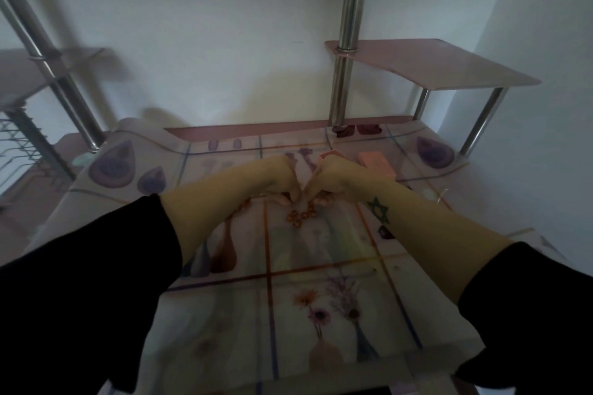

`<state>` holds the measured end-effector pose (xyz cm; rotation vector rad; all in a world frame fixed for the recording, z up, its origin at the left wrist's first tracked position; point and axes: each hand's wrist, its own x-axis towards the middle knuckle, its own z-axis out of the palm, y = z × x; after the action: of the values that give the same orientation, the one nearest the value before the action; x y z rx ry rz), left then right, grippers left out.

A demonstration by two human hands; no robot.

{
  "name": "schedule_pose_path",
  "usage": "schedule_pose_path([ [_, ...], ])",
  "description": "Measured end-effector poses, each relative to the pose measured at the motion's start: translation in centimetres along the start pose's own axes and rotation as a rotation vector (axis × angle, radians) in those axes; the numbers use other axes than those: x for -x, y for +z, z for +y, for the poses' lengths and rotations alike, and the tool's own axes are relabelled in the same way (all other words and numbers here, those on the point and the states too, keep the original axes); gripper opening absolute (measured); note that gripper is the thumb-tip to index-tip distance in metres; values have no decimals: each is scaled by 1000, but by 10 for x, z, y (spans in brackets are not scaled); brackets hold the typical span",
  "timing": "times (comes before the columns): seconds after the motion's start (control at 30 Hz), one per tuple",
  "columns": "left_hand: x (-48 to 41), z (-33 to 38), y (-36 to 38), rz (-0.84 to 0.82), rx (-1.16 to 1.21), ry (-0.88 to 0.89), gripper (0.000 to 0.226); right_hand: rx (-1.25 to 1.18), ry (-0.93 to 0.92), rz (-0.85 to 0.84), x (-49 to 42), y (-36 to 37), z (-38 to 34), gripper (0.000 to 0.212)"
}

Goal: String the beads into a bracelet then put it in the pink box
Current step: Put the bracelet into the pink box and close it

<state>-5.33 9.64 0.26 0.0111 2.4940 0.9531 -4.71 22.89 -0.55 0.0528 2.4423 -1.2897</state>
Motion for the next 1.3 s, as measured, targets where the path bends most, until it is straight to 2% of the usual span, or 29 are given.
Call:
schedule_pose_path([
  [0.1, 1, 0, -1, -13, 27, 11, 12, 95, 20, 1, 3, 0, -2, 12],
  [0.23, 1, 5, 1, -6, -57, 35, 10, 256, 59, 6, -1, 6, -7, 16],
  [0.33, 1, 6, 1, -31, -85, 44, 15, 353, 49, 13, -4, 12, -8, 9],
  [0.47, -2, 9, 0, -63, 76, 2, 20, 315, 9, 49, -3, -2, -10, 14],
  [0.53, -6, 17, -8, -55, 126, -16, 14, 259, -5, 115, -5, -21, -16, 12],
  [0.63, -19, 42, -14, -28, 165, -4, 9, 150, 21, 233, -10, -53, -20, 22],
  [0.73, -38, 61, -10, 30, 178, 36, 10, 185, 73, 309, -17, -64, -15, 18],
  [0.8, -48, 75, -6, 75, 137, 49, 7, 203, 90, 304, -21, -65, -11, 19],
  [0.87, -55, 83, -1, 93, 71, 67, 16, 154, 84, 277, -24, -66, -8, 17],
  [0.93, -58, 86, 1, 85, 4, 86, 19, 115, 63, 248, -24, -68, -6, 28],
  [1.0, -58, 86, 0, 73, -7, 114, 10, 71, 50, 233, -23, -70, -5, 36],
  [1.07, -58, 84, -3, 63, -30, 148, 24, 71, 40, 224, -22, -71, -8, 38],
  [1.17, -53, 81, -11, 104, -115, 148, 11, 143, 21, 236, -16, -69, -15, 30],
  [1.3, -39, 63, -20, 16, -150, 96, 16, 275, -14, 143, 0, -51, -19, 17],
])
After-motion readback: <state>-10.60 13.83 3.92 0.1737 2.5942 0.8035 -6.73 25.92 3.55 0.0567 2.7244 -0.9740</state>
